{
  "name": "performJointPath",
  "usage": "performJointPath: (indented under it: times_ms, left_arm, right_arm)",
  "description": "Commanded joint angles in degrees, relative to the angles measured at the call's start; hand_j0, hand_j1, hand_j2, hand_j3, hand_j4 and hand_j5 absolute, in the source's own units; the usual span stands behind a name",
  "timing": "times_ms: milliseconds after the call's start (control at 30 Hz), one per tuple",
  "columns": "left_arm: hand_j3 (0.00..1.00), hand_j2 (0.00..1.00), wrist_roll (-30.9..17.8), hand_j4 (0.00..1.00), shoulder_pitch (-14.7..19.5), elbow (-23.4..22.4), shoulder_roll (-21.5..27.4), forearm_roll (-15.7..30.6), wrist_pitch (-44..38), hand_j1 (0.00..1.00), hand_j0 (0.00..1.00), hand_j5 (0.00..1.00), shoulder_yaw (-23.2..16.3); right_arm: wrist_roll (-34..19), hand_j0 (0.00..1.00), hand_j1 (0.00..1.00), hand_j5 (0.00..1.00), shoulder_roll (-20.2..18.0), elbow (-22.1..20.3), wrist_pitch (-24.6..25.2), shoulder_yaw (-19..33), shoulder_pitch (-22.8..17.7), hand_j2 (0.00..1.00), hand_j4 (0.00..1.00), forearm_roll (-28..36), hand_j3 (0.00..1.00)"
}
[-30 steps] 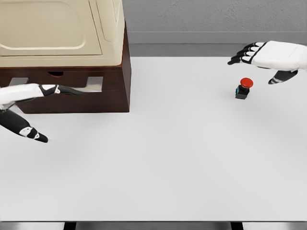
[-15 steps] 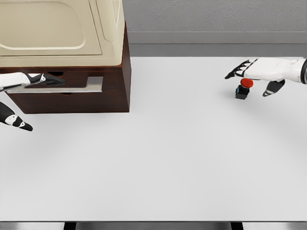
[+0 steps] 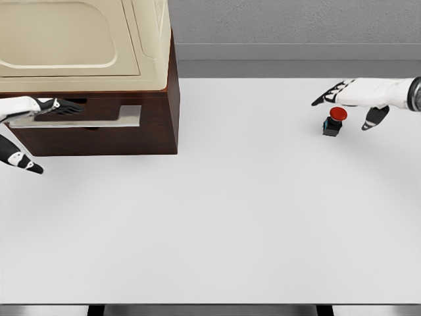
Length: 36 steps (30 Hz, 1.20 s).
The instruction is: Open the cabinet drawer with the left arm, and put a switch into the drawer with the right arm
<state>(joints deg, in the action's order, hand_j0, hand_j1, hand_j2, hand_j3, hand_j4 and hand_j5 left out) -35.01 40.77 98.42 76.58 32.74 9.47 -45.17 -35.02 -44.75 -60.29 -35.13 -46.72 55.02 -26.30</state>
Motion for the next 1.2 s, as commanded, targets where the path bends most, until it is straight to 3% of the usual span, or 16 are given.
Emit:
performJointPath:
  times_ms: [0, 667, 1167]
  left_arm:
    - [1.0, 1.0, 0.0, 1.0, 0.0, -0.6, 0.1, -0.7, -0.3, 1.0, 1.0, 1.0, 0.0]
    - [1.0, 1.0, 0.0, 1.0, -0.8, -2.8, 0.0, -3.5, -2.7, 1.0, 1.0, 1.0, -0.2]
    - [1.0, 1.0, 0.0, 1.0, -0.6, 1.0, 3.0, -3.6, -1.6, 1.0, 1.0, 1.0, -2.1]
  right_arm:
    - [0.0, 1.0, 1.0, 1.0, 0.5, 1.6, 0.1, -0.1, 0.1, 1.0, 1.0, -0.2, 1.0]
    - [0.0, 1.0, 1.0, 1.0, 4.2, 6.9, 0.1, -1.4, 1.6, 1.0, 1.0, -3.3, 1.0]
    - [0.0, 1.0, 1.0, 1.0, 5.5, 9.4, 0.1, -1.7, 2.4, 1.0, 1.0, -3.8, 1.0]
